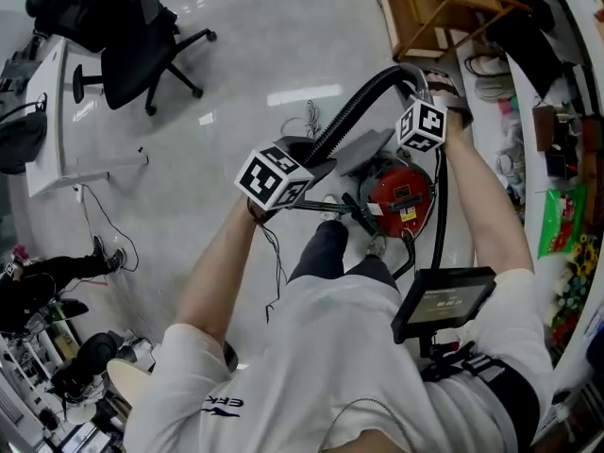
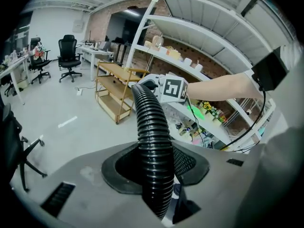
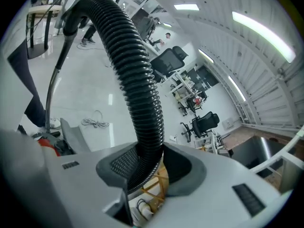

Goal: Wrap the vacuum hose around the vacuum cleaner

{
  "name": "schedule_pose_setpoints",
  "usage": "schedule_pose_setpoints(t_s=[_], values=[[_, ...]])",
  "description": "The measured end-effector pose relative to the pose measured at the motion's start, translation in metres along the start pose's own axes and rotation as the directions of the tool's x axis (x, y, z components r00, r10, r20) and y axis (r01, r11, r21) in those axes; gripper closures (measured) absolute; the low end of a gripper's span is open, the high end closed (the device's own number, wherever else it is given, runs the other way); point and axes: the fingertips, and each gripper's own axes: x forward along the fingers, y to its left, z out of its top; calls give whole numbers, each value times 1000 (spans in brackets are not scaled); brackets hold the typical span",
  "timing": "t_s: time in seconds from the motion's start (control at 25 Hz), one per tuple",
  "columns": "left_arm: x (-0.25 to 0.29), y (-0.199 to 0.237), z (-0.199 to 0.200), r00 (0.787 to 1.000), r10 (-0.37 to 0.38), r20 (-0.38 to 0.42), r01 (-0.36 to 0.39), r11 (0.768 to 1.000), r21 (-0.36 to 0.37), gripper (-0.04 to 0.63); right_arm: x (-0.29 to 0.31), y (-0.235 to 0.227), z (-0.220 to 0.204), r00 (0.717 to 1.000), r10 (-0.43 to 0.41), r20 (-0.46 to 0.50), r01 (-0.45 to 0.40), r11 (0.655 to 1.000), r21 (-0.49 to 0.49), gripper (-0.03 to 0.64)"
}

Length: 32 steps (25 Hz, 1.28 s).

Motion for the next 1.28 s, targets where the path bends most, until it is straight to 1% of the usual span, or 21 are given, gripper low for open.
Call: schedule_pose_setpoints(t_s=[0.28,0.52,0.68,0.8,0.96,1.28], values=[[2,56,9,999,-12,41,15,997,-80,443,72,-19,28,1000,8,26,-6,997,-75,455],[5,102,15,997,5,72,3,993,-120,443,124,-37,54,999,-6,36,9,997,-82,455],[8,127,14,996,25,88,-12,989,-145,443,152,-44,69,998,-25,51,31,992,-124,454],[9,144,13,995,41,94,-26,988,-152,443,171,-49,81,997,-38,63,47,988,-149,454],[8,168,6,993,80,92,-66,987,-148,443,195,-45,95,997,-42,68,51,989,-137,454],[-4,214,-33,987,149,64,-140,982,-128,443,233,-13,132,994,-46,98,57,993,-106,454]])
